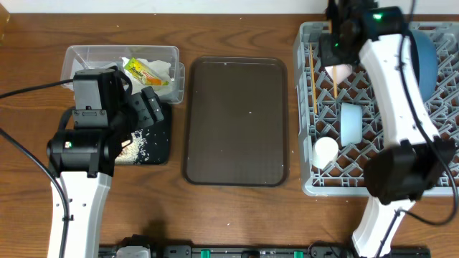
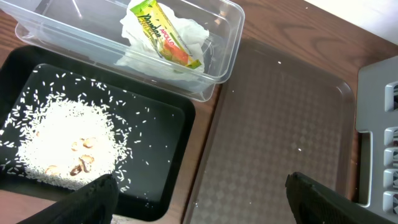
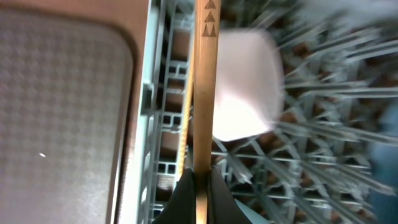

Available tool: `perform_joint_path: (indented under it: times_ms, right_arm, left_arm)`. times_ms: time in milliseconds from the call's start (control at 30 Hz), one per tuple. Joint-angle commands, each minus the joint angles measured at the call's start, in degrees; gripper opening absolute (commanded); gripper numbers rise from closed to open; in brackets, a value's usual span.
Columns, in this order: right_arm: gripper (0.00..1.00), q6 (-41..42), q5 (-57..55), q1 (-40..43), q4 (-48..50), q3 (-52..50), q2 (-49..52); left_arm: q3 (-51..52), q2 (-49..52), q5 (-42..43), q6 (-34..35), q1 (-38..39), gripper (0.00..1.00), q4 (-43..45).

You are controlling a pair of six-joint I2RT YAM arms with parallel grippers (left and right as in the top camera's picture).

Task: Sort waste into correct bins and load items into the dishwasher rack
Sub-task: 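Place the chopstick upright in the rack's left edge and release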

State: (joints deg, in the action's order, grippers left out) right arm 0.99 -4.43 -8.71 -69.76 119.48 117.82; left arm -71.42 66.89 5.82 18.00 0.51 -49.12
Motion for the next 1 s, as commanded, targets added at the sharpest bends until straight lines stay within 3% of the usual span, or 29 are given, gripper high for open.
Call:
perform_joint_path:
  times_ms: [0,367,433,500,567,967]
  right_arm:
    - [0.01,-0.63,2.54,-0.35,0.57,-0.37,1.68]
    - [0.04,2.12,6.10,-0.63,2.05,-0.37,7.67]
    - [0.27,2.01,6.23,-1.07,2.05,-0.37,7.93]
    - [0.43,1.92,6.25,-1.29,2.12,-0.37,7.91]
    - [0.51,1.92,6.23,-1.40,2.32,-0.35,7.87]
    - [0.54,1.92,10.12,-1.49,-0.04,-0.28,2.12]
  left_arm:
    - [-1.29,0.09,-0.46,-0.31,-0.24,0.89,-0.15]
    - [-1.29,0.09,-0.46,-0.31,-0.24,0.89,-0.13]
    - [-1.29,0.09,-0.46,-0.31,-0.24,0.89,-0.15]
    - [-1.29,0.09,-0.48,-0.31,-0.24,0.89,-0.13]
    - [-1.29,0.09,-0.46,-0.31,-0.24,0.89,-0.13]
    - [-1.29,0.09,-0.46,-0.31,-0.24,0.89,-0.15]
